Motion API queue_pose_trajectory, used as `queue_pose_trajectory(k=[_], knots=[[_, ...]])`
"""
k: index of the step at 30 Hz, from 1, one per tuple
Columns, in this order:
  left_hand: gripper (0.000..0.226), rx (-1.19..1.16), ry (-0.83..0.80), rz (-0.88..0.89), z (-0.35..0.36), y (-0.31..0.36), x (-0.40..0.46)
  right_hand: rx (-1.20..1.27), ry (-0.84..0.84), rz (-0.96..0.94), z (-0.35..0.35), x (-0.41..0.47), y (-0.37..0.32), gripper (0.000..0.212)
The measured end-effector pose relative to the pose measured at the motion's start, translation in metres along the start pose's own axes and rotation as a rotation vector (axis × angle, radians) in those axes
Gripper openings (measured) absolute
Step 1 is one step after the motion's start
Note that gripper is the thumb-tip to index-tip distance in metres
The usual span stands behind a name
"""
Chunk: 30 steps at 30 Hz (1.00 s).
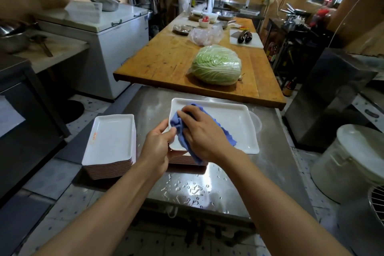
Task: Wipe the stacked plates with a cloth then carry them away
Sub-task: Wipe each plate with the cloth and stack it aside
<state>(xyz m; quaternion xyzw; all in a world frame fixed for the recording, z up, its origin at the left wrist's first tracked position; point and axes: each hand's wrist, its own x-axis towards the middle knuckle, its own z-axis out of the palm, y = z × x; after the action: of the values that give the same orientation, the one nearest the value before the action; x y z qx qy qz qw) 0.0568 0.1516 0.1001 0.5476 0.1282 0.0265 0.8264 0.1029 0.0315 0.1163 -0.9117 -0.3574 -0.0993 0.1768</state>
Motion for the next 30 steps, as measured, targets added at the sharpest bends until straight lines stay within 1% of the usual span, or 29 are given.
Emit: queue_pose_trajectory(k=[3, 7, 8, 9, 13, 15, 17, 19, 23, 25, 27, 28, 29, 30], knots=[[0.037, 0.001, 0.039, -0.023, -0.006, 0.004, 0.003, -0.033, -0.015, 0.05, 0.002, -0.003, 0.014, 0.042], [0.031, -0.016, 0.082, -0.043, -0.021, 0.009, 0.006, -0.223, -0.131, 0.275, -0.002, -0.032, 0.053, 0.05], [0.031, -0.016, 0.086, -0.047, -0.023, 0.01, 0.006, -0.252, -0.153, 0.297, -0.004, -0.039, 0.059, 0.051], [0.031, -0.016, 0.091, -0.051, -0.024, 0.01, 0.007, -0.258, -0.149, 0.288, -0.006, -0.044, 0.062, 0.051], [0.029, -0.041, 0.132, -0.08, -0.021, 0.01, 0.01, -0.172, -0.031, 0.211, -0.01, -0.063, 0.051, 0.053], [0.028, -0.055, 0.16, -0.096, -0.021, 0.013, 0.012, -0.149, -0.034, 0.158, -0.011, -0.076, 0.046, 0.053], [0.029, -0.04, 0.179, -0.096, -0.023, 0.015, 0.015, -0.149, -0.029, 0.082, -0.011, -0.083, 0.044, 0.045], [0.03, -0.024, 0.19, -0.1, -0.025, 0.017, 0.018, -0.169, 0.05, 0.005, -0.013, -0.085, 0.045, 0.037], [0.026, -0.012, 0.182, -0.162, -0.024, 0.016, 0.02, -0.203, 0.237, -0.049, -0.019, -0.079, 0.046, 0.024], [0.02, 0.025, 0.171, -0.183, -0.021, 0.015, 0.02, -0.191, 0.274, -0.054, -0.024, -0.075, 0.045, 0.019], [0.026, 0.15, 0.119, -0.21, -0.019, 0.014, 0.02, -0.177, 0.249, -0.026, -0.029, -0.072, 0.045, 0.017], [0.034, 0.313, 0.091, -0.2, -0.019, 0.012, 0.02, -0.171, 0.221, -0.001, -0.031, -0.071, 0.045, 0.017], [0.045, 0.544, 0.076, -0.151, -0.02, 0.01, 0.021, -0.163, 0.183, 0.025, -0.034, -0.07, 0.046, 0.016], [0.057, 0.791, 0.072, -0.057, -0.021, 0.009, 0.021, -0.156, 0.139, 0.051, -0.038, -0.069, 0.046, 0.014]])
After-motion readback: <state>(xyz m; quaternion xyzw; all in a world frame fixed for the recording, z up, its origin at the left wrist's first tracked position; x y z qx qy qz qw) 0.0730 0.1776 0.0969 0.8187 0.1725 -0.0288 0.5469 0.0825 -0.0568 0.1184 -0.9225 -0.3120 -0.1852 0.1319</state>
